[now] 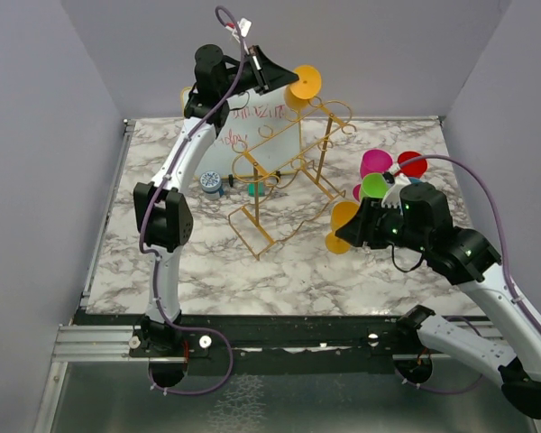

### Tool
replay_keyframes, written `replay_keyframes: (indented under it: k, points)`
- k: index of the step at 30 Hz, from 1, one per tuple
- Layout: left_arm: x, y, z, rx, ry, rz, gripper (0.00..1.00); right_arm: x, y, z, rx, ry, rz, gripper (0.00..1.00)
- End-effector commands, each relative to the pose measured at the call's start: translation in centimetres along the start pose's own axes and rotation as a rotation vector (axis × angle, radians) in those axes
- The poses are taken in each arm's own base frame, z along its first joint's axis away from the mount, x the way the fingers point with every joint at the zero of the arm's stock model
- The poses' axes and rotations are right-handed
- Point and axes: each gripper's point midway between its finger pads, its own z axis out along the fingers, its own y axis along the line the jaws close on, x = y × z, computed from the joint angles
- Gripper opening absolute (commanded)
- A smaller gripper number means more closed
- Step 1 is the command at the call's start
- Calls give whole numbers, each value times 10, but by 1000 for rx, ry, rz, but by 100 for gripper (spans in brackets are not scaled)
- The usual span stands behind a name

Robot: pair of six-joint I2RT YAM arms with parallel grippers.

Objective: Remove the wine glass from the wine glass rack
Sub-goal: Pick up the wine glass from the wine rack.

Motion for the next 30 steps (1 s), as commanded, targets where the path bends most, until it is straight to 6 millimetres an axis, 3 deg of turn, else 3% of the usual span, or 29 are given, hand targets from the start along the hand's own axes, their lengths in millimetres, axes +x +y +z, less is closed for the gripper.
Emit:
replay_keyframes:
  k: [1,3,7,9,12,15,21,24,27,30]
  points:
    - [-34,-29,-23,-36,-93,113,0,6,0,-3,-8,13,5,55]
    - [-43,-25,-38,-88,-113,162,0,6,2,-4,-17,10,4,55]
    - [-69,-15,-92,-150,-227,162,0,7,4,-5,-45,-2,9,55]
    - [-72,-14,-113,-178,-230,172,0,7,5,-5,-50,-6,9,55]
    - [-71,-29,-134,-182,-224,202,0,7,4,-4,-44,-5,8,55]
    - [-62,-30,-160,-244,-239,214,0,7,5,-2,-47,7,7,55]
    - [-45,-21,-226,-546,-252,272,0,5,10,-1,-69,-1,6,55]
    - [-26,-34,-252,-615,-258,270,0,0,12,-3,-78,-20,1,55]
    - [-3,-62,-271,-645,-253,299,0,-4,13,-6,-75,-43,6,55]
    - [31,-67,-294,-730,-223,288,0,-8,13,-7,-80,-76,26,55]
